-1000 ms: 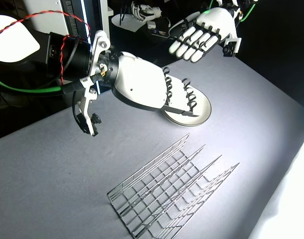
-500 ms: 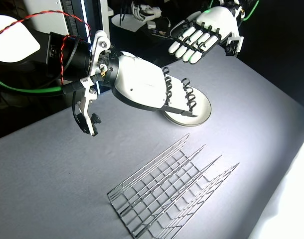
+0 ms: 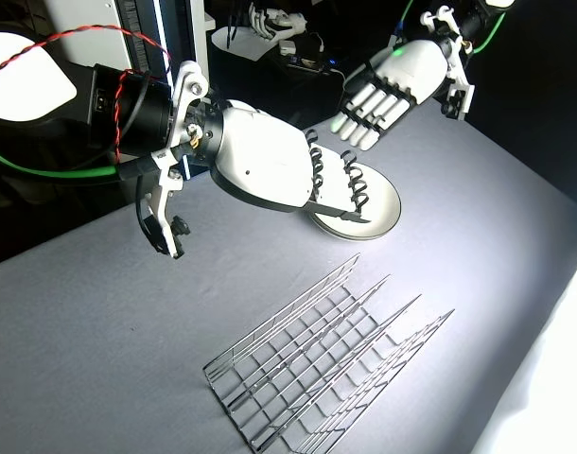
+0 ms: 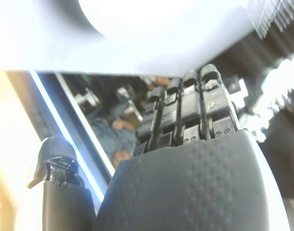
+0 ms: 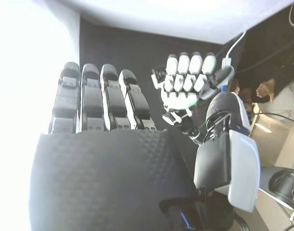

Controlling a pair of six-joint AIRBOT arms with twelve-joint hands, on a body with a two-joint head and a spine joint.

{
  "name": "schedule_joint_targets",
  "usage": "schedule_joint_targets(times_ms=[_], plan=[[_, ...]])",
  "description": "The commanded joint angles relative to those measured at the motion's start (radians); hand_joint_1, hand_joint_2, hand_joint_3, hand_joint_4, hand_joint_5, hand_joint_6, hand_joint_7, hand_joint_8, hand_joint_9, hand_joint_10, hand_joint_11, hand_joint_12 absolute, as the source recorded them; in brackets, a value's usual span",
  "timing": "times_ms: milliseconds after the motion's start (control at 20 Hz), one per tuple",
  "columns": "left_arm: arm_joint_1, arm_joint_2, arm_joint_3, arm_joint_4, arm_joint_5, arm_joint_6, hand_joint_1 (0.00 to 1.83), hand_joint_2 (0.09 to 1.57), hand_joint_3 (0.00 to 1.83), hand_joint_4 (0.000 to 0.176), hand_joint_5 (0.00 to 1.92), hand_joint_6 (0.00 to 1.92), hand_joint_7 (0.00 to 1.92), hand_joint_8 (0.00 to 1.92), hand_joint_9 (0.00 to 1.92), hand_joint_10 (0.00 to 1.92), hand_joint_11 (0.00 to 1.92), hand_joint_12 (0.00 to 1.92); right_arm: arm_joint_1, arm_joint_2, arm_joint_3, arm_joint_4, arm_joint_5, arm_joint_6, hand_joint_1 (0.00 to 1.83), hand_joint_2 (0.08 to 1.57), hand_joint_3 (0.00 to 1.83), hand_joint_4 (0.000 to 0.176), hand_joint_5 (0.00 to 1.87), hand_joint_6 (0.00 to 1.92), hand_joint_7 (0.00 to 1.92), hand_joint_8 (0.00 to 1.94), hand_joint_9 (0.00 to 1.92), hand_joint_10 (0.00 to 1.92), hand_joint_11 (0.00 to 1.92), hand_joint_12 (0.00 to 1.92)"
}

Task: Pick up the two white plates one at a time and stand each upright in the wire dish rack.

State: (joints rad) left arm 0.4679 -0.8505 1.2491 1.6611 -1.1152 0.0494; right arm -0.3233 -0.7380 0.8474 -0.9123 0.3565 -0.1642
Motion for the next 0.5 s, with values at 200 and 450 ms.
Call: schedule_joint_targets(times_ms=[200, 450], plan=[[0.010, -0.027, 0.069, -0.016, -0.036, -0.052, 0.00, 1.12, 0.02, 0.000, 0.00, 0.00, 0.00, 0.00, 0.00, 0.00, 0.00, 0.00, 0.005, 0.006, 0.009, -0.010, 0.131, -0.001, 0.00, 1.08, 0.02, 0.000, 0.00, 0.00, 0.00, 0.00, 0.00, 0.00, 0.00, 0.00], [0.024, -0.066, 0.119, 0.020, -0.028, -0.050, 0.00, 1.09, 0.00, 0.000, 0.00, 0.00, 0.00, 0.00, 0.00, 0.00, 0.00, 0.00, -0.016, 0.005, 0.058, -0.117, 0.244, -0.010, 0.00, 1.07, 0.01, 0.000, 0.00, 0.00, 0.00, 0.00, 0.00, 0.00, 0.00, 0.00]])
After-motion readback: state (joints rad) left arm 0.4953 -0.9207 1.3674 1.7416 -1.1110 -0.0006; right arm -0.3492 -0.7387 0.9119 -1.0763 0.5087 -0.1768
